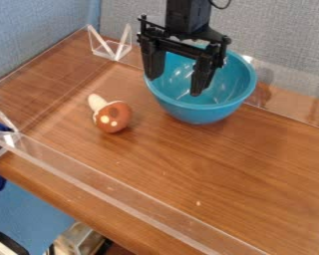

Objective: Remove the mushroom from inside the blue bowl and put it on the table

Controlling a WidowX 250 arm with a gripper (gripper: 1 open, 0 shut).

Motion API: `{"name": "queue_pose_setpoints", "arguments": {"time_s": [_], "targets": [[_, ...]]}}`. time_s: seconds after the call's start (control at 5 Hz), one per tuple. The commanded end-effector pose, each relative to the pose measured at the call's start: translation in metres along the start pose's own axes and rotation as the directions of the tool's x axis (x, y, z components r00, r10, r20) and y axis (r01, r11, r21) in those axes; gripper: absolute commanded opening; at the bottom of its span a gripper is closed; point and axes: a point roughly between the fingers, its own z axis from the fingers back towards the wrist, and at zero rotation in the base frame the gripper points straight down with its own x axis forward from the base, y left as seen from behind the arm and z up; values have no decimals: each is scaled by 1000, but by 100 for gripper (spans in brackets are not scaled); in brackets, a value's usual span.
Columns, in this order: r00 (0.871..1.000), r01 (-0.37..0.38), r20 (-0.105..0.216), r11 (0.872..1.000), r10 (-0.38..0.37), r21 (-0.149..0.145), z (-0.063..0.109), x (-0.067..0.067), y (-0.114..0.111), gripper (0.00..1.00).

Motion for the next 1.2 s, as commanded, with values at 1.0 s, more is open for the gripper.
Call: {"name": "queue_pose_setpoints", "arguments": {"time_s": [1.0], "targets": [[772, -630, 66, 775, 632, -54, -18, 29, 67, 100]]}}
